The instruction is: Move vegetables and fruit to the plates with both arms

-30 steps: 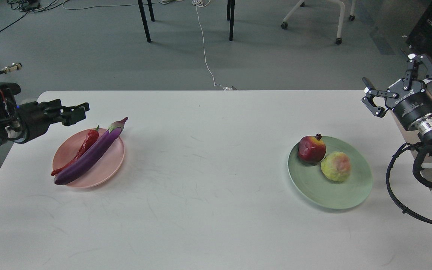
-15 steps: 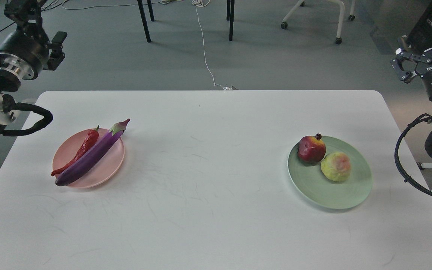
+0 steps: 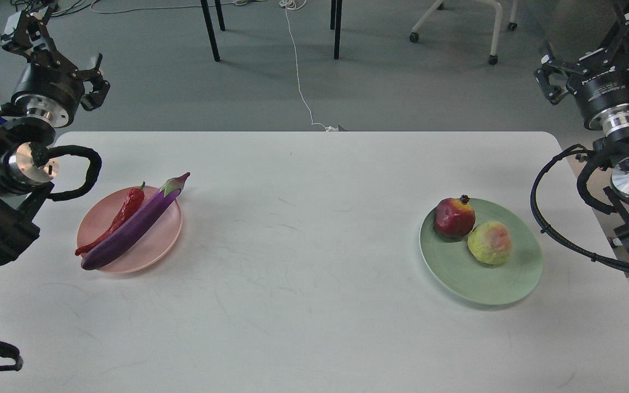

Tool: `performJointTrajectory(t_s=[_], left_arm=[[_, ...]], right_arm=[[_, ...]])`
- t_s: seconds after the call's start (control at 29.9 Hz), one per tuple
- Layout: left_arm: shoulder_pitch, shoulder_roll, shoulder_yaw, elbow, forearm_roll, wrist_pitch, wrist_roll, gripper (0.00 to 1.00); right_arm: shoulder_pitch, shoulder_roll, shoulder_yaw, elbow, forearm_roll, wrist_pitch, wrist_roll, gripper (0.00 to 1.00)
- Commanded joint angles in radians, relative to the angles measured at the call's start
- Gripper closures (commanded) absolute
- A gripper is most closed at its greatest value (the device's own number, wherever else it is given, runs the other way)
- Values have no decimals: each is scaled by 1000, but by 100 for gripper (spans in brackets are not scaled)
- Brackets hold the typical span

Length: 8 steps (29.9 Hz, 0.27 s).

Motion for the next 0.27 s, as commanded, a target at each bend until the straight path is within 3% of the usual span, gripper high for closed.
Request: performJointTrajectory(t_s=[0.0,0.23], left_arm=[[27,-4,1,-4,-22,-9,2,2],[41,7,1,-6,-25,-82,5,2]], right_arm=[[-5,44,-11,-60,0,6,9,1],[-6,32,-37,-30,-2,14,11,1]])
